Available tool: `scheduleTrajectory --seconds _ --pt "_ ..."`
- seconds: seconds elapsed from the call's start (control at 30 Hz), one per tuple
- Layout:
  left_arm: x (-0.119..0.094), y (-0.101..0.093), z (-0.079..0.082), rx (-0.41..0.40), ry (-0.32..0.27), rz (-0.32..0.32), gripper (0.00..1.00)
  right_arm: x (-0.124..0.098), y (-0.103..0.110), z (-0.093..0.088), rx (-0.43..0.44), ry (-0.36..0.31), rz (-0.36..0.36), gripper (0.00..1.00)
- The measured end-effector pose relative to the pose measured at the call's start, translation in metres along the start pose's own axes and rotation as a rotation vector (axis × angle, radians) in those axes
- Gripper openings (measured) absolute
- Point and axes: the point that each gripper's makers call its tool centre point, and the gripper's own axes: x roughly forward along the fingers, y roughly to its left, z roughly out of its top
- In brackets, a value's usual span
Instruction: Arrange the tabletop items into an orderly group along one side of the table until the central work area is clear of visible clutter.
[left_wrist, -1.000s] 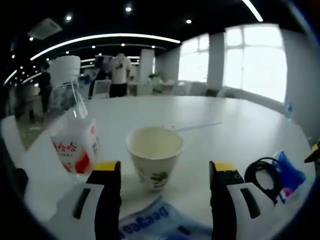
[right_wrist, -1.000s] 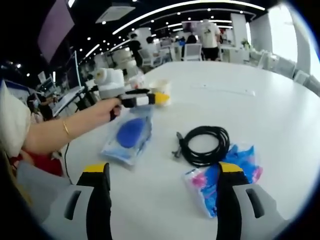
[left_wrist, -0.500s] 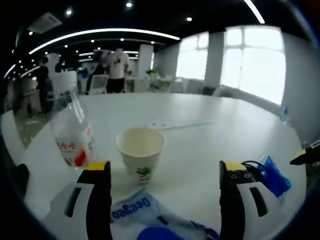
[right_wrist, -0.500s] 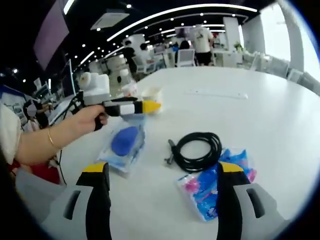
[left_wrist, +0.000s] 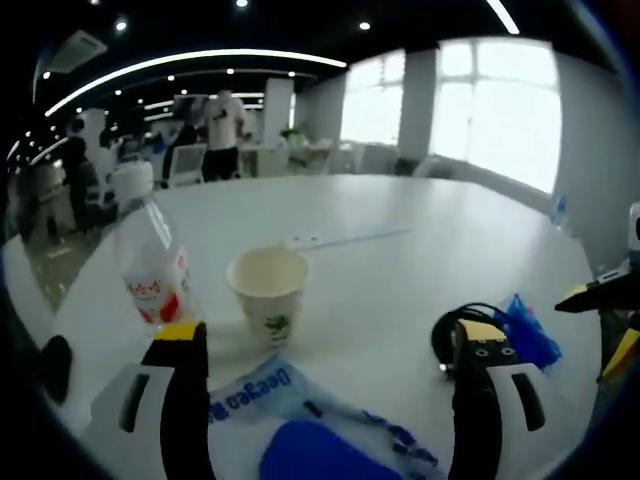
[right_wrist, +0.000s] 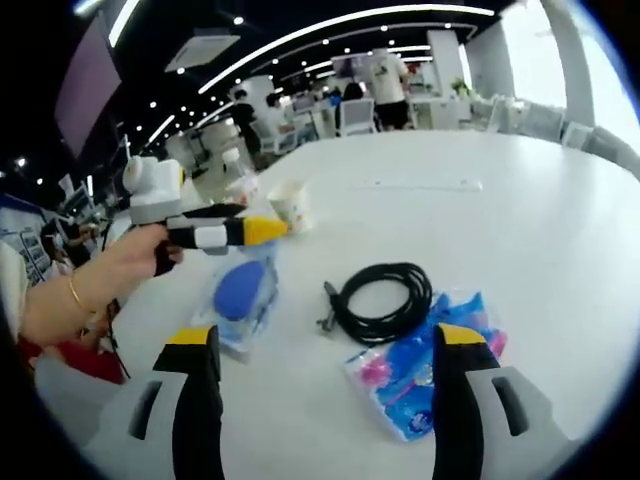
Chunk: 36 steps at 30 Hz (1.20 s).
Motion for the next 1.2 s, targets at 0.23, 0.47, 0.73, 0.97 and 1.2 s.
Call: scheduleTrajectory --seconds 0.23,0.47,0.73,0.97,1.2 --pt "-0.018 -0.008 0.002 0.021 0.014 -0.008 1.0 -0.003 -0.004 0.008 0.034 -0.03 -0.012 0.86" --pt "-0.042 -0.022 0.009 0.061 0.014 -0.035 1.0 -0.005 -0.01 0.009 0.038 -0.038 -0.05 0.86" --pt "-0.068 -0.039 0.021 0.108 0.003 -0.069 1.0 -0.008 -0.021 0.007 0.076 -0.018 -0.091 0.86" --pt "-0.089 -0.051 0.025 0.138 -0.007 -0.084 1.0 -0.01 -0.037 -0.002 0.099 0.042 -0.133 0.8" --pt "-0.111 -0.066 0.037 0.163 -0.032 -0.137 1.0 -0.011 -0.051 -0.017 0.123 0.104 -0.178 0.72"
